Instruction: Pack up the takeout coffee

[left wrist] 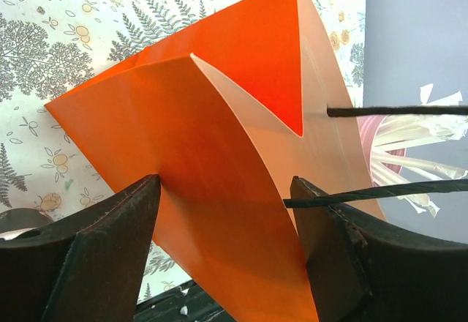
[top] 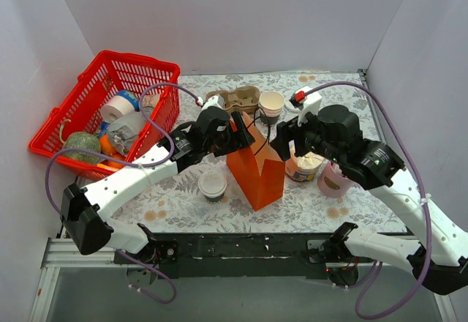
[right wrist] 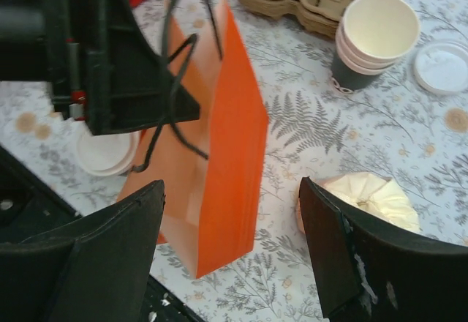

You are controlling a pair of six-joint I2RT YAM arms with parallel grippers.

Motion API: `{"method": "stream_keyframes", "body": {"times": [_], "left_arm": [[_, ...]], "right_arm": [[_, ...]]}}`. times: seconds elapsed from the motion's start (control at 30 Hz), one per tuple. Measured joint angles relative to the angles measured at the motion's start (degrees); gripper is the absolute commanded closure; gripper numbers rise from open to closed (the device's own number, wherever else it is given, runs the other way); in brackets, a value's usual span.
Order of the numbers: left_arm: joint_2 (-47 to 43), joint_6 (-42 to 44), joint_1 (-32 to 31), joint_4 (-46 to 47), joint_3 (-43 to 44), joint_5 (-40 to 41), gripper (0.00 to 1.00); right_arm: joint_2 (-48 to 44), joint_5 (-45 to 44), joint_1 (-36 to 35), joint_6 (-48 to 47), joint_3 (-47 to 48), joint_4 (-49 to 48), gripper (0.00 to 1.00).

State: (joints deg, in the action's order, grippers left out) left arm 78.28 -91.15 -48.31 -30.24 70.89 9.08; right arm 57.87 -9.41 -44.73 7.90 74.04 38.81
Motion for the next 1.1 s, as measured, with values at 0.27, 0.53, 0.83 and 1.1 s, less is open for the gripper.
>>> {"method": "stream_keyframes", "body": {"times": [0.27, 0.53, 0.83, 1.1], "left_arm": [[-0.5, -0.4, -0.3, -0.2, 0.0, 0.5, 0.3], [-1.0, -0.5, -0.3, -1.1, 0.0, 1.0, 0.3], [-7.0, -1.0, -0.3, -5.7, -2.6, 3.9, 0.36], [-9.1, -2.0, -0.3, -9.3, -3.8, 6.4, 0.76]], "right_arm": [[0.3, 9.8, 0.0, -0.9, -0.9, -0.8, 0.2], [6.5, 4.7, 0.0, -0.8, -1.9, -1.9, 0.36], [8.2, -3.5, 0.0, -0.1, -3.4, -2.9, 0.75], [8.6, -7.1, 0.0, 0.9, -3.4, -2.7, 0.98]]}}
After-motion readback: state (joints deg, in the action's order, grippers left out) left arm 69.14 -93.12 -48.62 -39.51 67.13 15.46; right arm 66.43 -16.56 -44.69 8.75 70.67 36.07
